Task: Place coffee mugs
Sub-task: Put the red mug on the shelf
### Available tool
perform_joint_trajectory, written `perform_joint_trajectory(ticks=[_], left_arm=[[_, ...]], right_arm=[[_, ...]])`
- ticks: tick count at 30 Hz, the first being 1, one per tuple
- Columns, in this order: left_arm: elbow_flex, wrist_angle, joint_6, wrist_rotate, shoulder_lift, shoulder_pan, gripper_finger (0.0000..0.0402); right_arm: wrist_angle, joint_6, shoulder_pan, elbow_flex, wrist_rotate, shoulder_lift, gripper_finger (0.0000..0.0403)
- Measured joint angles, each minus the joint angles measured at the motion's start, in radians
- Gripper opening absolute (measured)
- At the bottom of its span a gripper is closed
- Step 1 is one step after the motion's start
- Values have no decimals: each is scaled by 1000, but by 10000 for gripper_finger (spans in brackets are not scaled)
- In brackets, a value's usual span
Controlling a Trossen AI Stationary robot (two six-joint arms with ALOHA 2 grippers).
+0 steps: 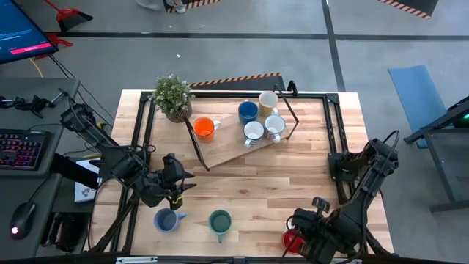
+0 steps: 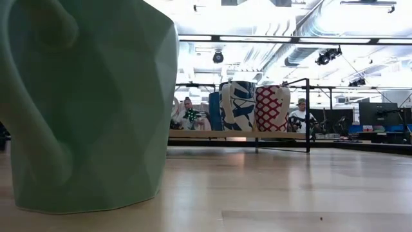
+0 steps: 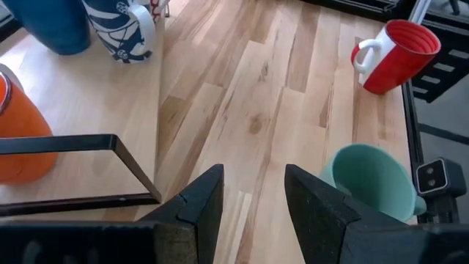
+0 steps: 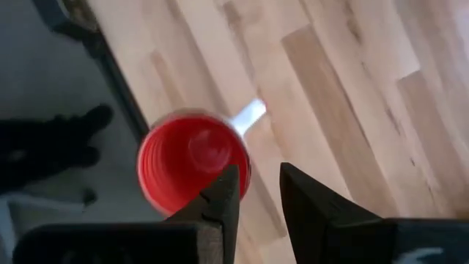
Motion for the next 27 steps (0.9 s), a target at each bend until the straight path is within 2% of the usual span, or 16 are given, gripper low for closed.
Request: perform_joint_trajectory(ticks=[5,11,21,27], left_arm=[[0,0,-13,0,0,0,133],[0,0,-14,3,0,0,133],[0,0,-50,5,0,0,133],[0,0,-51,5,0,0,133]], right_arm=[[-25,17,1,0,35,62,80],[-23,12,5,0,1,143,81],[-16,58,52,0,-15,156,81],[-2,71,65,0,17,157,81]])
